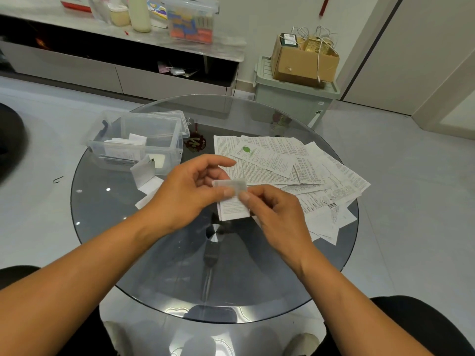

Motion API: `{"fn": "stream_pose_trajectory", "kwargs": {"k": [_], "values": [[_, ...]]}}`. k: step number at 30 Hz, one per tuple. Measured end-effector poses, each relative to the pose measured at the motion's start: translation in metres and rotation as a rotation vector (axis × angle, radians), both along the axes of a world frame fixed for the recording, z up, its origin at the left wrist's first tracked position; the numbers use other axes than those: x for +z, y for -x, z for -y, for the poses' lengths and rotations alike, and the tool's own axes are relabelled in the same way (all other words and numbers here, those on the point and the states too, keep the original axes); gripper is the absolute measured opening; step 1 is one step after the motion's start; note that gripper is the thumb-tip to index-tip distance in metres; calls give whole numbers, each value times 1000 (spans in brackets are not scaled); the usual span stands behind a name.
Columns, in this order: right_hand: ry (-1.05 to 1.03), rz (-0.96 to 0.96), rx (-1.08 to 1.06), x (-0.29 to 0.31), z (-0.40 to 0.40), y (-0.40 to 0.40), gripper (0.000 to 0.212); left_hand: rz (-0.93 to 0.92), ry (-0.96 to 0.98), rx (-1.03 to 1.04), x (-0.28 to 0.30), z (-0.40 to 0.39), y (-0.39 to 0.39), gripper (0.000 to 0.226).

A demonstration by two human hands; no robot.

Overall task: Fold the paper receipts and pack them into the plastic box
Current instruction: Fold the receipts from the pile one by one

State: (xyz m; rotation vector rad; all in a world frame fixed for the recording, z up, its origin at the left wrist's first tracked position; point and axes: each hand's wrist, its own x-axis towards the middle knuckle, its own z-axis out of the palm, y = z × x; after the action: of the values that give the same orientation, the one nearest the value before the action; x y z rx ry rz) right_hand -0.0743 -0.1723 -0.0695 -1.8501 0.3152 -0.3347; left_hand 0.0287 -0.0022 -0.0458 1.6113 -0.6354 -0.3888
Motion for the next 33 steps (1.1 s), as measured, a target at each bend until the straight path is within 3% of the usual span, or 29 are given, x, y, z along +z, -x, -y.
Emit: {"fn": "stream_pose_trajectory", "kwargs": {"k": [2,6,9,14,18,21,26,28,33], "values": [[-70,55,-33,4,-1,0,11,-122,-24,10,0,-1,0,54],[-231,75,-50,9,-2,0,4,-342,-63,-70,-2,1,7,32],[-312,36,13,12,-1,-1,15,-398,-36,-74,-1,2,7,26],[-292,8,55,14,1,0,19,-493,-55,-38,4,0,4,20],[-156,61,46,10,1,-1,29,-601,8,-54,9,0,4,18],[-67,67,29,10,-1,1,31,-413,-71,-26,5,-3,5,17],[-240,-60,21,10,-7,-2,16,-170,-70,119,3,0,13,17],[-193,-65,4,9,-8,-3,9,-80,-98,153,2,0,15,13],[91,-26,-78,8,-5,-5,23,303,-263,402,4,-23,-1,4]]}}
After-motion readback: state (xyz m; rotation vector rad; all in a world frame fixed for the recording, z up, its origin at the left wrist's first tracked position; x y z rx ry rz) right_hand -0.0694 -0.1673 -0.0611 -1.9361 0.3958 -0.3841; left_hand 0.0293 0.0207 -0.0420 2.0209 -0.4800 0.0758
